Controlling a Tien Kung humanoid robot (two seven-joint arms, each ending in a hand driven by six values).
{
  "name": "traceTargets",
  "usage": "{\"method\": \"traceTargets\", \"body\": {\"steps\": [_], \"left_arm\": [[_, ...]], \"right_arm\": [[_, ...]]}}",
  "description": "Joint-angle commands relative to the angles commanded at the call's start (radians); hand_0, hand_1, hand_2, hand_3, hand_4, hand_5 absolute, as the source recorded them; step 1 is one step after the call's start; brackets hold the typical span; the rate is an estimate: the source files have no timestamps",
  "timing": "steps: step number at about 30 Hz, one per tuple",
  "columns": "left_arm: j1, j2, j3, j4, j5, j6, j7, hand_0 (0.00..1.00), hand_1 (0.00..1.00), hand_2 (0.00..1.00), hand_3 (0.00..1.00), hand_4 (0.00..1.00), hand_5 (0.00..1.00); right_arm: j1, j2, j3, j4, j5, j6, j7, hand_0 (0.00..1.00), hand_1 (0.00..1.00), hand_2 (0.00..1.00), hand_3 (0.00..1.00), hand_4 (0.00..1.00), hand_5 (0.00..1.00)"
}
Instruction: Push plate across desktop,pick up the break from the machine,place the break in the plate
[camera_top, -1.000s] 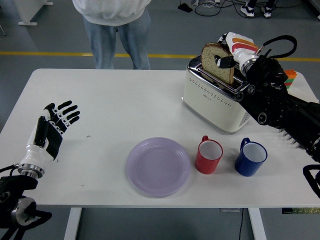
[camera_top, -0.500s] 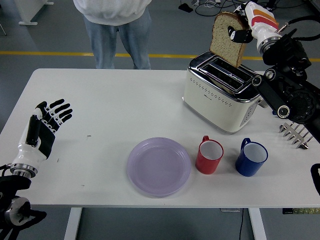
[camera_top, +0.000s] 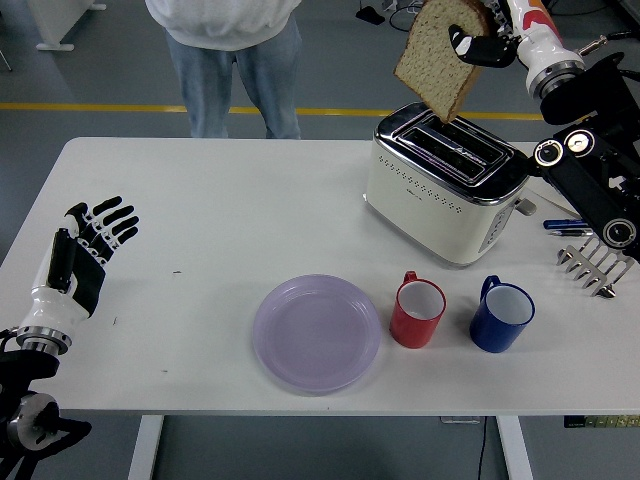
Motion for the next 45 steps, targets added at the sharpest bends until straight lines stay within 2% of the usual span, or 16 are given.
{"method": "traceTargets", "body": {"steps": [3,8,11,14,20,28,33,45], "left_arm": [[0.003,0.000,0.000,0.001,-0.002,0.008,-0.002,0.769,0.689,0.669,0.650,0.400,0.973],[0.004,0.000,0.001,0.001,-0.004,0.015,-0.005,0.765,0.682,0.666,0.640,0.400,0.971],[0.009,-0.001,-0.005,-0.001,-0.007,0.028,-0.008,0.765,0.682,0.666,0.640,0.400,0.971],[0.023,-0.007,-0.022,0.005,-0.001,0.022,-0.006,0.764,0.686,0.668,0.644,0.397,0.961],[0.045,-0.010,-0.041,0.040,0.012,0.011,-0.003,0.765,0.687,0.669,0.648,0.396,0.950],[0.055,-0.014,-0.047,0.104,0.013,-0.001,-0.012,0.765,0.688,0.672,0.648,0.396,0.947],[0.057,-0.015,-0.047,0.111,0.014,-0.002,-0.012,0.765,0.688,0.672,0.648,0.397,0.946],[0.041,-0.018,-0.050,0.105,0.013,-0.002,-0.025,0.765,0.688,0.673,0.651,0.419,0.954]], "right_arm": [[-0.017,-0.014,-0.034,0.043,0.123,0.041,-0.016,0.118,0.162,0.317,0.408,0.445,0.002],[-0.050,-0.025,-0.086,0.086,0.219,0.066,-0.020,0.116,0.160,0.315,0.408,0.447,0.002],[-0.082,-0.016,-0.125,0.101,0.284,0.078,-0.016,0.116,0.160,0.315,0.408,0.447,0.002],[-0.113,0.004,-0.155,0.105,0.331,0.085,-0.012,0.122,0.157,0.312,0.407,0.449,0.002],[-0.149,0.036,-0.203,0.091,0.381,0.079,-0.009,0.121,0.154,0.312,0.403,0.452,0.002],[-0.191,0.055,-0.253,0.090,0.468,0.084,-0.016,0.120,0.152,0.308,0.399,0.451,0.002],[-0.212,0.066,-0.282,0.086,0.486,0.083,-0.016,0.118,0.151,0.308,0.399,0.448,0.002],[-0.234,0.132,-0.367,0.009,0.556,0.088,0.033,0.121,0.149,0.307,0.398,0.449,0.002]]}}
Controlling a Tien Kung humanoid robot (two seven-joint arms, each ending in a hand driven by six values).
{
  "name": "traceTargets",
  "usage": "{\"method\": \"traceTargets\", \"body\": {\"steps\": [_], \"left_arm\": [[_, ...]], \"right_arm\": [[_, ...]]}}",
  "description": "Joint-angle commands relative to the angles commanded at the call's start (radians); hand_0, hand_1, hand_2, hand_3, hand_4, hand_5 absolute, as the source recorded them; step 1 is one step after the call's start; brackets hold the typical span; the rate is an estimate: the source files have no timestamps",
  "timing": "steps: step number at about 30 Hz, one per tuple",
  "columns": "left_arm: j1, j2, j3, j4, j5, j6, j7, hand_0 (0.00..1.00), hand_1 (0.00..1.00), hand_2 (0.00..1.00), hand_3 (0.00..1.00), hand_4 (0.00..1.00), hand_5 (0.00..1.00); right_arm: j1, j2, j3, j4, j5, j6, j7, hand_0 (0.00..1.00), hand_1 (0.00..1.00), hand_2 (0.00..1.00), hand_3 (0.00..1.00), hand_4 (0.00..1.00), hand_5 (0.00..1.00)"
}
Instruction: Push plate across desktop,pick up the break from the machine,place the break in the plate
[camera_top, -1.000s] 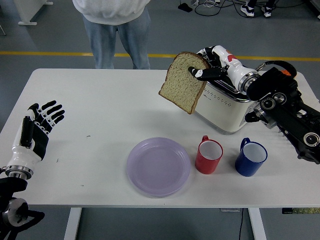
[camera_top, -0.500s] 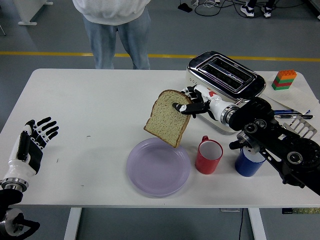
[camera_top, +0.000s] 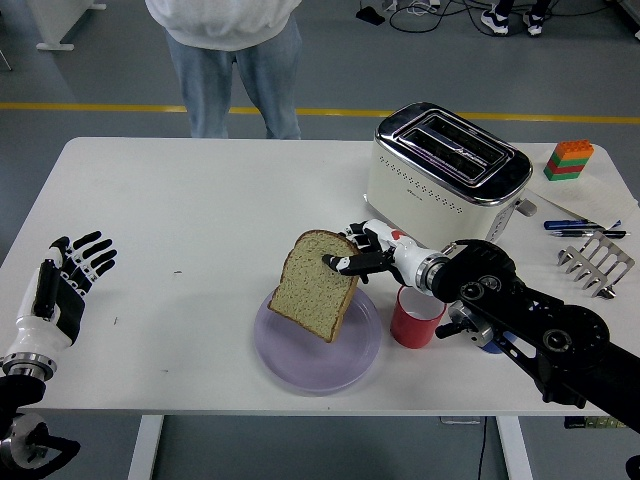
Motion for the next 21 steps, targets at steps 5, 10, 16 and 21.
{"method": "traceTargets", "body": {"steps": [5,10,16,21], "left_arm": [[0.002,0.001,0.007,0.002,-0.025,0.032,-0.049,0.776,0.758,0.757,0.694,0.419,0.944],[0.001,-0.004,0.020,0.006,-0.132,0.083,-0.155,0.793,0.795,0.806,0.725,0.420,0.940],[-0.003,-0.008,0.030,0.005,-0.358,0.103,-0.259,0.796,0.798,0.811,0.728,0.418,0.940],[-0.004,-0.010,0.029,0.002,-0.395,0.112,-0.269,0.796,0.798,0.811,0.728,0.418,0.940]], "right_arm": [[0.002,0.014,-0.047,-0.042,0.002,0.005,0.010,0.124,0.150,0.308,0.399,0.451,0.002],[0.004,0.025,-0.076,-0.079,0.011,0.011,0.014,0.126,0.151,0.308,0.401,0.457,0.002],[0.008,0.046,-0.097,-0.121,0.005,0.010,0.027,0.129,0.150,0.310,0.403,0.456,0.002],[0.014,0.052,-0.109,-0.141,0.004,0.024,0.058,0.129,0.150,0.310,0.403,0.456,0.002]]}}
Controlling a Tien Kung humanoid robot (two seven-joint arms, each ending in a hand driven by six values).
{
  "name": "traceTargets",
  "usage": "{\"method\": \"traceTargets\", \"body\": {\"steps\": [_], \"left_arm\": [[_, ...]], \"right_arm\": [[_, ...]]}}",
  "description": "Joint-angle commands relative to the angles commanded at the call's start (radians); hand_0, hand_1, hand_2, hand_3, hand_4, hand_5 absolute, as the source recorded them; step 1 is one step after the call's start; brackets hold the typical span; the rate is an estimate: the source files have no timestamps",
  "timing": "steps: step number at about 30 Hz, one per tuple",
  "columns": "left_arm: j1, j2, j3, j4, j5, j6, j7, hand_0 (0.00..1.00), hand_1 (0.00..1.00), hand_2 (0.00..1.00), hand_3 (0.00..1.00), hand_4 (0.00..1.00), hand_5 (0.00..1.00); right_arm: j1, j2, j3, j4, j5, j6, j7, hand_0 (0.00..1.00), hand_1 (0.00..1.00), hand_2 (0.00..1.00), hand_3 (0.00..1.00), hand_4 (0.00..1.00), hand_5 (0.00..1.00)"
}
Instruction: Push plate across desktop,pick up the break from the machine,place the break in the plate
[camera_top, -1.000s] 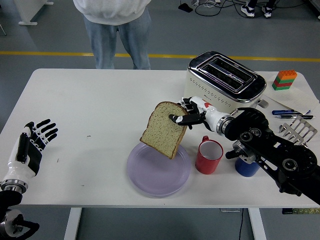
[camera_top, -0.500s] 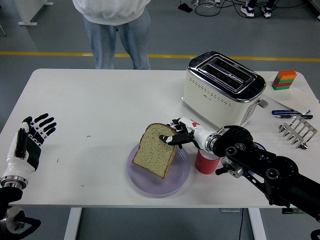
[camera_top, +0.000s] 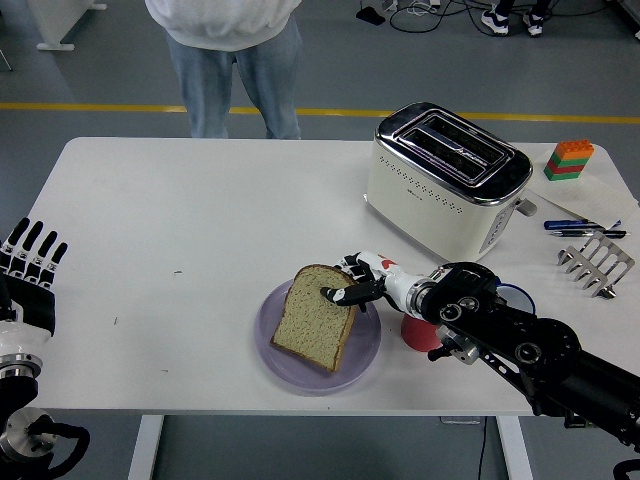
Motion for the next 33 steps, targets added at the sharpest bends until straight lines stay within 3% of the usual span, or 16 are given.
{"method": "traceTargets", "body": {"steps": [6,7,12,13,16,18,19,24,25,31,33], "left_arm": [[-0.005,0.001,0.007,-0.002,0.000,0.001,0.000,0.791,0.795,0.808,0.727,0.421,0.940],[-0.007,0.000,0.008,-0.002,0.001,0.001,-0.001,0.792,0.792,0.804,0.725,0.431,0.964],[-0.011,-0.001,0.007,-0.004,0.007,0.002,0.002,0.792,0.792,0.804,0.725,0.431,0.964],[-0.011,-0.001,0.007,-0.004,0.007,0.002,0.002,0.798,0.786,0.803,0.722,0.429,0.963],[-0.009,0.000,0.004,-0.005,0.008,0.003,0.001,0.798,0.786,0.803,0.722,0.429,0.963],[-0.009,0.000,0.003,-0.005,0.009,0.004,0.001,0.798,0.786,0.803,0.722,0.429,0.963],[-0.009,0.001,0.003,-0.005,0.009,0.004,0.000,0.798,0.784,0.802,0.720,0.433,0.973],[-0.009,0.000,0.006,-0.007,0.010,0.004,-0.001,0.798,0.784,0.802,0.720,0.433,0.973],[-0.010,0.000,0.007,-0.008,0.011,0.005,-0.001,0.797,0.781,0.801,0.718,0.432,0.975],[-0.011,0.000,0.007,-0.011,0.013,0.007,-0.003,0.797,0.781,0.801,0.718,0.432,0.975],[-0.011,0.001,0.007,-0.013,0.014,0.007,-0.005,0.794,0.775,0.800,0.715,0.435,0.981]], "right_arm": [[0.018,0.005,0.004,-0.007,0.002,0.033,0.067,0.167,0.173,0.338,0.440,0.472,0.002],[0.022,0.006,0.006,-0.003,-0.014,0.048,0.080,0.244,0.288,0.408,0.491,0.486,0.002],[0.023,0.003,-0.010,0.001,-0.071,0.106,0.111,0.244,0.288,0.408,0.491,0.486,0.002],[0.023,0.003,-0.011,0.000,-0.076,0.110,0.113,0.296,0.367,0.437,0.505,0.541,0.062],[0.024,0.005,-0.018,-0.007,-0.111,0.136,0.128,0.296,0.367,0.437,0.505,0.541,0.062],[0.025,0.007,-0.019,-0.011,-0.125,0.142,0.134,0.296,0.367,0.437,0.505,0.541,0.062],[0.026,0.008,-0.020,-0.014,-0.130,0.143,0.139,0.362,0.427,0.463,0.507,0.582,0.098],[0.029,0.014,-0.020,-0.028,-0.144,0.132,0.153,0.362,0.427,0.463,0.507,0.582,0.098],[0.030,0.015,-0.020,-0.033,-0.148,0.127,0.157,0.425,0.484,0.488,0.517,0.585,0.084],[0.034,0.022,-0.020,-0.051,-0.175,0.123,0.174,0.425,0.484,0.488,0.517,0.585,0.084],[0.034,0.022,-0.020,-0.056,-0.192,0.119,0.183,0.463,0.528,0.519,0.534,0.604,0.077]]}}
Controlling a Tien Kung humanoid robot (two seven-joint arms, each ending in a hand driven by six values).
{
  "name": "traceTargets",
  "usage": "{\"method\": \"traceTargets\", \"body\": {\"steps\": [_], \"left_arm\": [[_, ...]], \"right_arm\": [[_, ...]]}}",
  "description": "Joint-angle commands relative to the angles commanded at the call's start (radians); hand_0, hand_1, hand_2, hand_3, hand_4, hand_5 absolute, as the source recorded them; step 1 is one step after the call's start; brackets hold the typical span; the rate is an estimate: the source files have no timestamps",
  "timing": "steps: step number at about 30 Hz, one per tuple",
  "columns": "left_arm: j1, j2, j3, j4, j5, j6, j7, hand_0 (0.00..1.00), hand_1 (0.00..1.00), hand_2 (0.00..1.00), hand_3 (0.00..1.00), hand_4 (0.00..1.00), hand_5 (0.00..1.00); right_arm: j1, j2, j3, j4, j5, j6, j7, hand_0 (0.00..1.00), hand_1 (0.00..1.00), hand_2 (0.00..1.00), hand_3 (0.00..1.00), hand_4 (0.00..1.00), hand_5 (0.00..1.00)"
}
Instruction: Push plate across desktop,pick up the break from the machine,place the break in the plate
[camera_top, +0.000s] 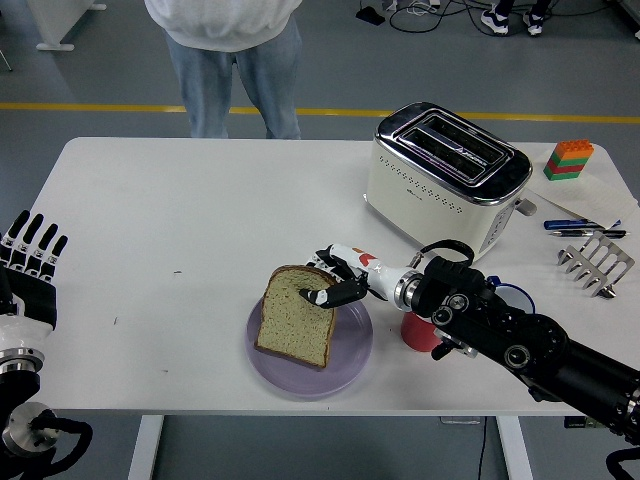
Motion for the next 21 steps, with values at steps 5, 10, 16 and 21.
{"method": "traceTargets", "body": {"steps": [5,10,16,21], "left_arm": [[0.001,0.000,0.001,0.000,0.000,0.001,-0.003,0.795,0.774,0.799,0.703,0.427,0.974],[0.002,-0.001,0.004,0.000,-0.001,0.002,-0.008,0.795,0.774,0.799,0.703,0.427,0.974],[0.002,-0.001,0.007,0.001,-0.001,0.003,-0.012,0.791,0.768,0.793,0.686,0.419,0.964],[0.002,-0.001,0.011,0.003,-0.001,0.005,-0.014,0.791,0.768,0.793,0.686,0.419,0.964]], "right_arm": [[0.001,0.001,0.004,-0.010,-0.038,-0.010,0.020,0.544,0.591,0.567,0.566,0.641,0.091],[0.001,0.003,0.015,-0.018,-0.063,-0.018,0.043,0.544,0.591,0.567,0.566,0.641,0.091],[-0.001,0.003,0.022,-0.028,-0.091,-0.022,0.053,0.754,0.722,0.681,0.691,0.706,0.152],[-0.003,0.003,0.025,-0.036,-0.130,-0.031,0.068,0.754,0.722,0.681,0.691,0.706,0.152]]}}
